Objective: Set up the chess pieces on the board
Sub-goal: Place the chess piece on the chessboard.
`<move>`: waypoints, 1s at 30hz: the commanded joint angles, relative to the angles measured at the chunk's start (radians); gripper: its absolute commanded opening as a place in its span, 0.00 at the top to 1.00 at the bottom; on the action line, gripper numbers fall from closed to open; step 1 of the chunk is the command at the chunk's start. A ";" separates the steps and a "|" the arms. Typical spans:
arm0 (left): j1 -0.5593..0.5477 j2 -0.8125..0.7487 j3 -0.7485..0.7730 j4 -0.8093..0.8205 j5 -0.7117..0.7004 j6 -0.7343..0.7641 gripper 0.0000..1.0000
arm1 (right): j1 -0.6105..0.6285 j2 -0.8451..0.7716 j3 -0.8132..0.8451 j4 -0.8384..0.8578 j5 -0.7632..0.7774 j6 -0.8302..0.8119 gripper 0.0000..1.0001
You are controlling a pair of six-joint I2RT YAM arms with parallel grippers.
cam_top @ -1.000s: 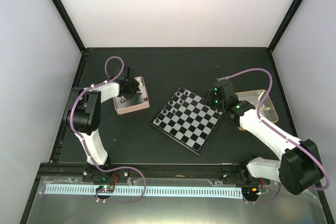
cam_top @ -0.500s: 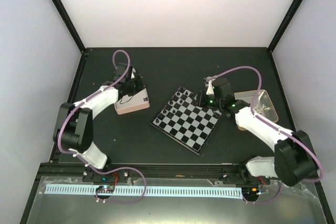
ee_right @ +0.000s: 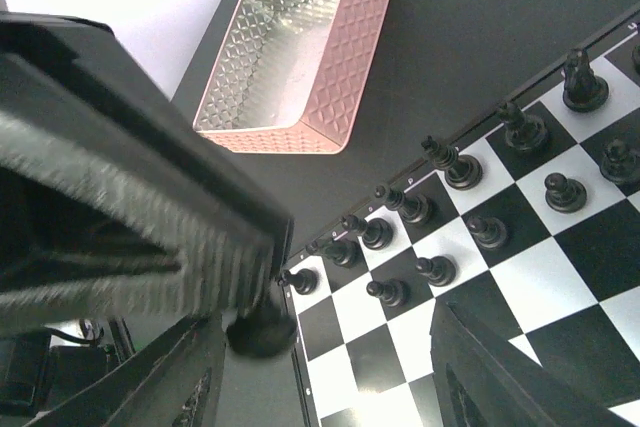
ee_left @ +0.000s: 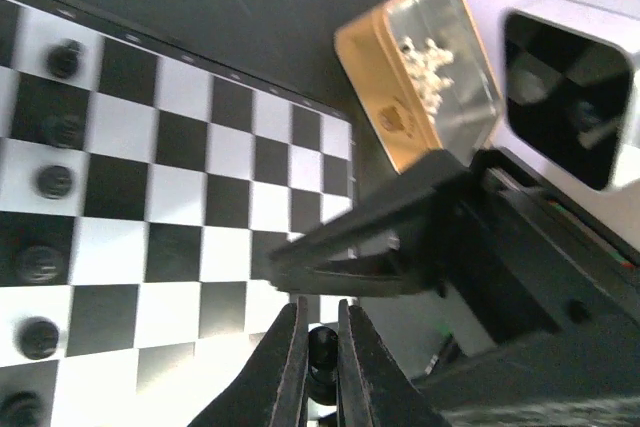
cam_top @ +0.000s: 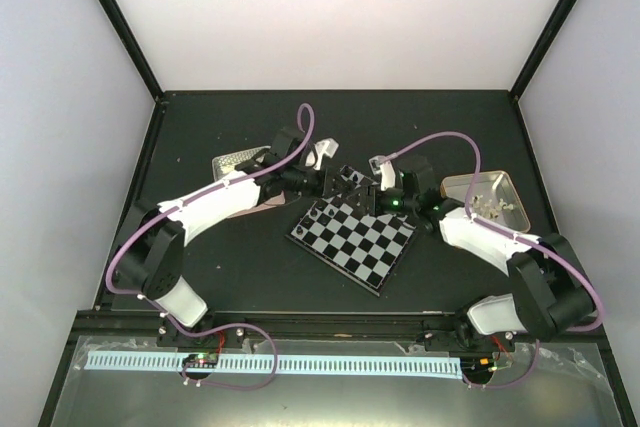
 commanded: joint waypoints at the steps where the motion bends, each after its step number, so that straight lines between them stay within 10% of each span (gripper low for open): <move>1: -0.023 0.029 0.021 0.051 0.116 0.001 0.98 | 0.004 -0.010 -0.033 0.066 -0.013 -0.002 0.45; 22: -0.027 0.024 0.031 0.045 0.128 -0.019 0.97 | 0.004 -0.030 -0.042 0.092 -0.045 -0.085 0.99; 30: -0.017 0.001 0.079 -0.087 0.159 0.000 0.59 | 0.004 -0.107 -0.069 0.081 -0.016 -0.268 0.99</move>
